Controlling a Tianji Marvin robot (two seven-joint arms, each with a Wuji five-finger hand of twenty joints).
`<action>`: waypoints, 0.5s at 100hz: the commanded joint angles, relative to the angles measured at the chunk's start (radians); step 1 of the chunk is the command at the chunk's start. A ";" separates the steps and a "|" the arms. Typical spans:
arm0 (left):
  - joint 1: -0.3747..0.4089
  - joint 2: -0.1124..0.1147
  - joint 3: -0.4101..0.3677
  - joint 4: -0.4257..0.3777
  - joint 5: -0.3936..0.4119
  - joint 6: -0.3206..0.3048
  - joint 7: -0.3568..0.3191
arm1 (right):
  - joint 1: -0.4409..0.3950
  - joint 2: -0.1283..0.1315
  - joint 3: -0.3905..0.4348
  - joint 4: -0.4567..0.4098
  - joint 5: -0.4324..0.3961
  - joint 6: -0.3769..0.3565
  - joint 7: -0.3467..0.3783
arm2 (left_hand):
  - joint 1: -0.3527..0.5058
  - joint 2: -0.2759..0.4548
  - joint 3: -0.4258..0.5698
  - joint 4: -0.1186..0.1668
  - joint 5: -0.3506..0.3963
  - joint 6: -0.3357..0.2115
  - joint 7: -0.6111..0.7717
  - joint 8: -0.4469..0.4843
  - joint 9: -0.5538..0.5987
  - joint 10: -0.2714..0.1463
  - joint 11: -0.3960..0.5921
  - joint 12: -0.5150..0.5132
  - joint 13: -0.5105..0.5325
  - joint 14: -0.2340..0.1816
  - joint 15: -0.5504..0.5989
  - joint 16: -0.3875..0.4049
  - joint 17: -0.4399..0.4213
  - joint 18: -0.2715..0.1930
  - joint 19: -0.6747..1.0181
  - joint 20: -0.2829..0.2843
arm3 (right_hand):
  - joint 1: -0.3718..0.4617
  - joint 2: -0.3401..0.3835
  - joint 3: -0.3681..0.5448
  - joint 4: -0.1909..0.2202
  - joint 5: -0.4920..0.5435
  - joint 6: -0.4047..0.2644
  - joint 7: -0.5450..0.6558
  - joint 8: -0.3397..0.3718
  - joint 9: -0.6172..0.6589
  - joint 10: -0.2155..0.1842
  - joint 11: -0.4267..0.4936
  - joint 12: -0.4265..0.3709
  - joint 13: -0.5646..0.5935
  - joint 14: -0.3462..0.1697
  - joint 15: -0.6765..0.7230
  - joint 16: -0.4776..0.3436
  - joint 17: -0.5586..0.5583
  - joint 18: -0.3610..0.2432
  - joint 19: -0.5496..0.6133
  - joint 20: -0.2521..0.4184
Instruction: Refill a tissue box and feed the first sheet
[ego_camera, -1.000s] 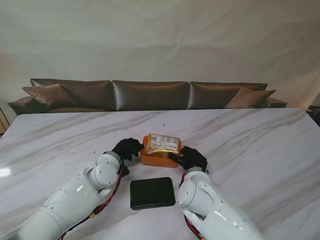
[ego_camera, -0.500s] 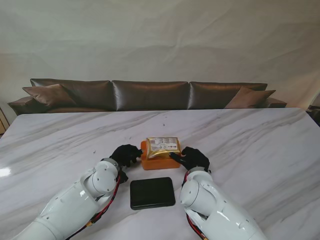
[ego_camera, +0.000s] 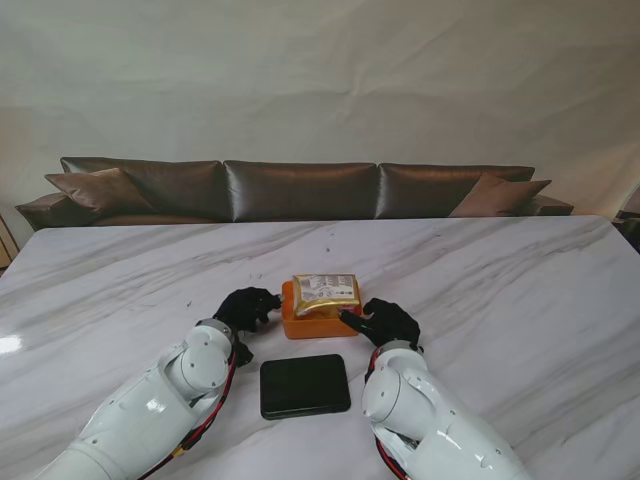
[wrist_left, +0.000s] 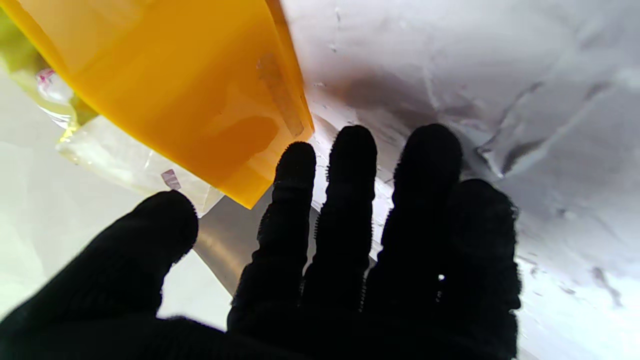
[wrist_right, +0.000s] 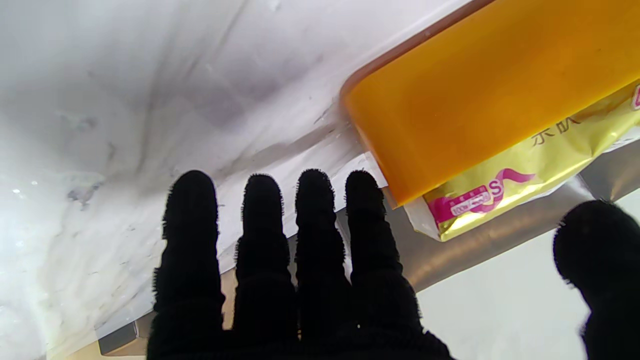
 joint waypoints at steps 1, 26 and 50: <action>0.018 0.009 -0.011 -0.022 0.018 0.012 -0.009 | -0.007 0.006 0.007 -0.016 -0.013 0.007 0.018 | -0.028 0.009 -0.029 -0.044 -0.030 -0.044 -0.014 -0.018 -0.007 -0.005 -0.013 0.013 0.011 0.064 0.009 0.019 -0.005 -0.037 -0.002 0.016 | -0.044 0.000 0.004 -0.006 -0.035 -0.009 -0.001 -0.004 -0.029 -0.015 0.023 0.017 -0.026 -0.001 0.003 0.001 -0.011 -0.031 0.024 -0.002; 0.153 0.044 -0.114 -0.207 0.104 0.109 0.003 | -0.078 0.036 0.056 -0.106 -0.055 0.015 0.055 | -0.025 0.033 -0.083 -0.051 -0.019 0.021 -0.021 -0.021 -0.018 0.010 -0.029 0.007 -0.012 0.083 -0.029 0.005 -0.025 -0.018 -0.021 0.014 | -0.056 0.010 0.004 -0.008 -0.028 -0.006 0.007 -0.002 -0.018 -0.007 0.024 0.016 -0.017 0.015 0.016 0.006 -0.008 -0.028 0.025 0.000; 0.353 0.091 -0.231 -0.471 0.176 0.194 -0.085 | -0.241 0.052 0.145 -0.272 -0.070 0.058 0.061 | -0.006 0.069 -0.182 -0.032 0.079 0.131 0.004 -0.020 0.018 0.062 -0.149 -0.086 -0.040 0.120 -0.253 -0.140 -0.036 0.079 -0.148 -0.019 | -0.002 -0.018 0.000 -0.011 0.030 0.011 -0.002 -0.006 0.030 0.024 0.011 0.010 0.039 0.051 0.046 0.022 0.030 -0.027 0.048 0.002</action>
